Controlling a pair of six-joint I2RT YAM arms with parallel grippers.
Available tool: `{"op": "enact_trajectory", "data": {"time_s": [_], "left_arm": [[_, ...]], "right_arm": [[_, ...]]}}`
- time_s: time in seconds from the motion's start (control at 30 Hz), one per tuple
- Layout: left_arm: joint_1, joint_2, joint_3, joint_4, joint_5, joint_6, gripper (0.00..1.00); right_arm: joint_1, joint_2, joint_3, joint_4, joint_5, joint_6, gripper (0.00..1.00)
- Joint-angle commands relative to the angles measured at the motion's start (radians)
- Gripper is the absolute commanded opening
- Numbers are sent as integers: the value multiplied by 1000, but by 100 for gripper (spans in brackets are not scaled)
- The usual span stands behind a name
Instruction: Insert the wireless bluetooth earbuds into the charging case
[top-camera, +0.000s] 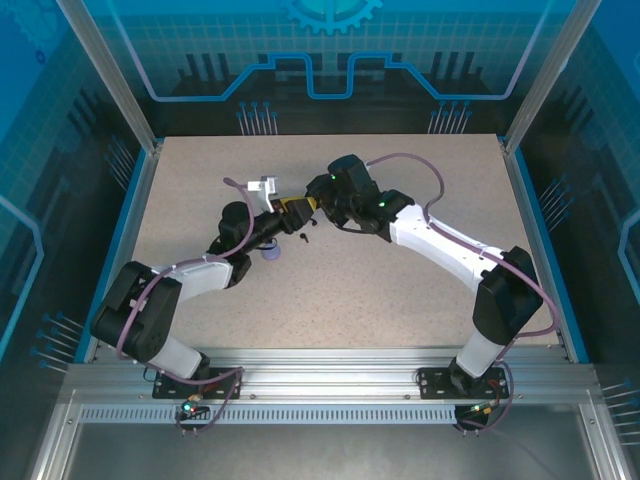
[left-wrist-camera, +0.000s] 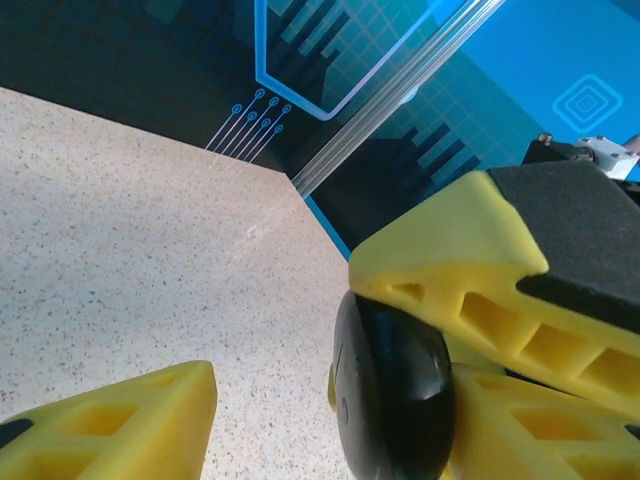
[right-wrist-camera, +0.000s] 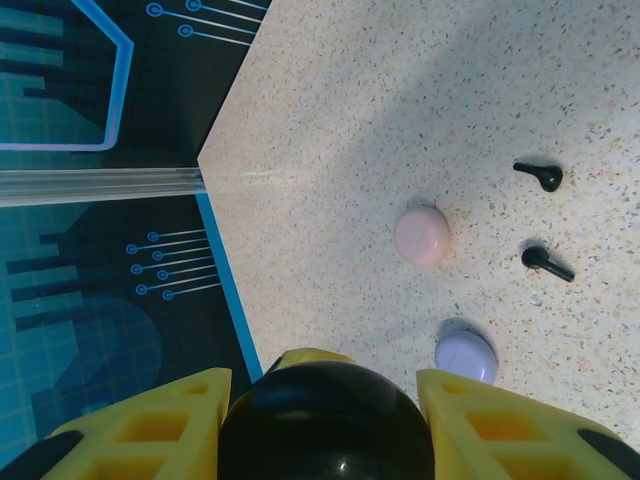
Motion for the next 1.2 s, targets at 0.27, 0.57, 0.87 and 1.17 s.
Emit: {"op": "enact_trajectory", "data": {"time_s": [0.27, 0.57, 0.87, 1.17], "left_arm": [[-7, 20, 30, 56, 27, -19, 40], [-9, 21, 27, 70, 35, -26, 10], [-5, -9, 37, -1, 61, -3, 0], [28, -29, 162, -176, 266, -1, 0]], "right_arm": [[18, 11, 29, 35, 12, 6, 35], [26, -3, 41, 59, 17, -7, 51], [-2, -135, -22, 67, 131, -158, 76], [-145, -307, -227, 207, -80, -692, 75]]}}
